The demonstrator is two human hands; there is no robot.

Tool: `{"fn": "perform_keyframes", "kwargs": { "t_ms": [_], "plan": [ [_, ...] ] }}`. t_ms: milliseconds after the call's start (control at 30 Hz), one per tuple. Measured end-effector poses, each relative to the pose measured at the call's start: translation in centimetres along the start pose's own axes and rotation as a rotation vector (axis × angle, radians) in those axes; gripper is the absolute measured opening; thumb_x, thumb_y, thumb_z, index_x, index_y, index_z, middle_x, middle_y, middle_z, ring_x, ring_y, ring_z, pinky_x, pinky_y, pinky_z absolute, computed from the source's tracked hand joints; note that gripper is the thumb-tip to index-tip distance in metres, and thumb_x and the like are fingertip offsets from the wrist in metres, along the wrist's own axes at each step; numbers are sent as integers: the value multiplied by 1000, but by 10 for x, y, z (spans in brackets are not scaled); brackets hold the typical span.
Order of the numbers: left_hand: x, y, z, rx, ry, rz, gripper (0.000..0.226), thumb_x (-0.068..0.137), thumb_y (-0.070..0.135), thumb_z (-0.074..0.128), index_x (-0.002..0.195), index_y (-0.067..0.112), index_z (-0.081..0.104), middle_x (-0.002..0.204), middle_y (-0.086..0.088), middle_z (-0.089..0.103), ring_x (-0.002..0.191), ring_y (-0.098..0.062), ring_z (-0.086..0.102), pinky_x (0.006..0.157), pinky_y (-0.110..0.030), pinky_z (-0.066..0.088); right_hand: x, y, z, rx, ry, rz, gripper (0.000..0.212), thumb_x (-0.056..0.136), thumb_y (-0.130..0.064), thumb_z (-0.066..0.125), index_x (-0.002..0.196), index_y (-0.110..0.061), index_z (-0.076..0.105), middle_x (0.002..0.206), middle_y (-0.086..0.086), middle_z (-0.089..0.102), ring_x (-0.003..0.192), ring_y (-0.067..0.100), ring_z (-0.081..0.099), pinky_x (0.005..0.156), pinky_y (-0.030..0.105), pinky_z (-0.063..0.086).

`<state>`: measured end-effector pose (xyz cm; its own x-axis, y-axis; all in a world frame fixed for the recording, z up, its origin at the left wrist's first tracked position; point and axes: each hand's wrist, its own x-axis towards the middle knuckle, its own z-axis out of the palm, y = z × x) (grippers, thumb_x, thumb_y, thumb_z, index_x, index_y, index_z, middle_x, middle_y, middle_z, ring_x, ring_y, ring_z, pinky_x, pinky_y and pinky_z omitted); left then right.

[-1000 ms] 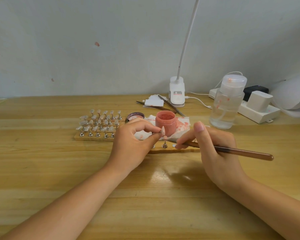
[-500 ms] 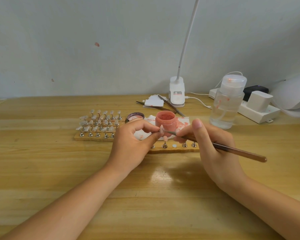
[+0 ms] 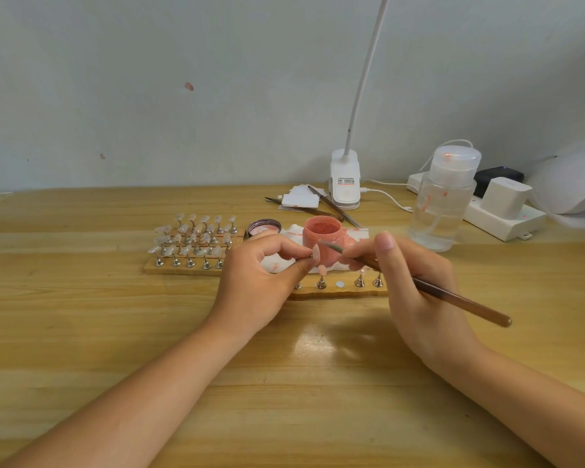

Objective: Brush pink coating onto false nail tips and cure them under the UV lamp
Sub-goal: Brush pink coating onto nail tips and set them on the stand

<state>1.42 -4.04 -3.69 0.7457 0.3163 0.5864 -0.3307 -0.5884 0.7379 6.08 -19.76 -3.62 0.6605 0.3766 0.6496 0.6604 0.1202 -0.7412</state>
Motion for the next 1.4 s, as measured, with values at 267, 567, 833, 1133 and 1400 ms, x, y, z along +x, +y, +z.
{"fn": "perform_keyframes", "kwargs": {
  "t_ms": [267,567,833,1133,1400],
  "plan": [
    [0,-1,0,-14,11,-10,25,69,6,76,66,29,65,71,5,64,75,-11,58,72,-7,41,0,0,0,-67,-19,-53,40,92,-29,36,77,-11,69,79,-12,67,78,0,65,70,11,47],
    [-1,1,0,-20,11,-29,26,69,5,75,65,28,66,70,3,64,73,-10,57,72,-8,41,-2,2,-1,-46,-31,-21,46,91,-34,36,71,-8,69,70,-4,68,69,2,65,66,10,46],
    [-1,4,-1,-76,-10,-31,21,73,9,73,71,30,69,70,24,67,79,8,61,73,-2,40,2,4,-7,-68,121,-107,19,94,-34,35,94,-32,54,65,0,59,66,6,57,63,22,46],
    [-1,2,-1,-96,-28,18,18,73,13,69,83,27,69,82,13,67,83,8,60,77,-3,39,0,3,-7,-102,1,-105,28,90,-29,43,77,-19,65,71,-11,65,71,9,61,64,26,48],
    [-1,4,-1,-187,-64,4,9,68,22,67,69,31,69,68,26,67,77,10,63,72,-1,40,-1,3,-3,-57,-20,-85,39,94,-27,35,79,-10,67,79,-6,68,74,12,63,67,28,53]
  ]
}}
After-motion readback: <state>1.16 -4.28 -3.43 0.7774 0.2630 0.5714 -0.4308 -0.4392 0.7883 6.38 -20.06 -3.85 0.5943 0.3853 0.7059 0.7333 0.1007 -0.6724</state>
